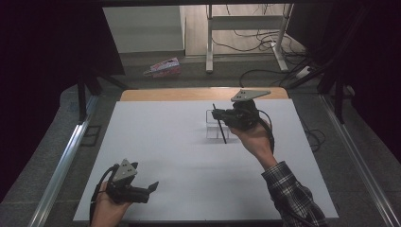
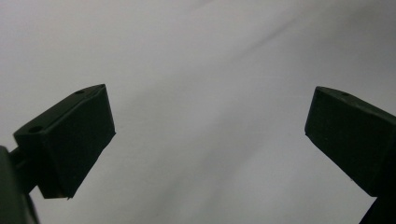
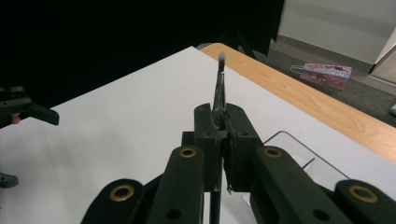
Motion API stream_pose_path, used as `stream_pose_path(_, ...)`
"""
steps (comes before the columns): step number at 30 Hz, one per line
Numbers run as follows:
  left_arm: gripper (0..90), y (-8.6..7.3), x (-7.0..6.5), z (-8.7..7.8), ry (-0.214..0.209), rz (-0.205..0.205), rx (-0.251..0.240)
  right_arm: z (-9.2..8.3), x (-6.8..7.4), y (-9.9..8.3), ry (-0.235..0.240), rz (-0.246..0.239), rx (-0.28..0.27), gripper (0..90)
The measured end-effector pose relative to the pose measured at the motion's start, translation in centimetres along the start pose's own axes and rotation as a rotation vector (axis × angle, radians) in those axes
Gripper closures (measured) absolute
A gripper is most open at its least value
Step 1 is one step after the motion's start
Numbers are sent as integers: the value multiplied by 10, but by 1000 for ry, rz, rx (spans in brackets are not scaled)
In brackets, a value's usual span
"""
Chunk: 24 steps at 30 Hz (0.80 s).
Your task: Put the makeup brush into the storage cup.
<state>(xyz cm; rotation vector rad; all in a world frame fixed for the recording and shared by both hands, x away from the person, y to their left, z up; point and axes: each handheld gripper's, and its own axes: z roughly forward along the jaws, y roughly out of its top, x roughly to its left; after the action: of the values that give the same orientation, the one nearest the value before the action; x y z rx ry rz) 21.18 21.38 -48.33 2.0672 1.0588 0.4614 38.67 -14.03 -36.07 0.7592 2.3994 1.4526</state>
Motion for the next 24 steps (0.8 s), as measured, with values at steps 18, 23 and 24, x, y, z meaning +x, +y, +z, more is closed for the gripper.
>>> stream_pose_path(18, 23, -16, 11, -14, 29, -45, -42, 10, -9, 23, -22, -12, -30, 847)
stream_pose_path(23, 24, -19, 13, -16, 33, -53, -46, 13, -14, 29, -31, -13, -38, 847)
stream_pose_path(24, 24, -19, 13, -17, 35, -53, -44, 14, -15, 31, -31, -12, -39, 847)
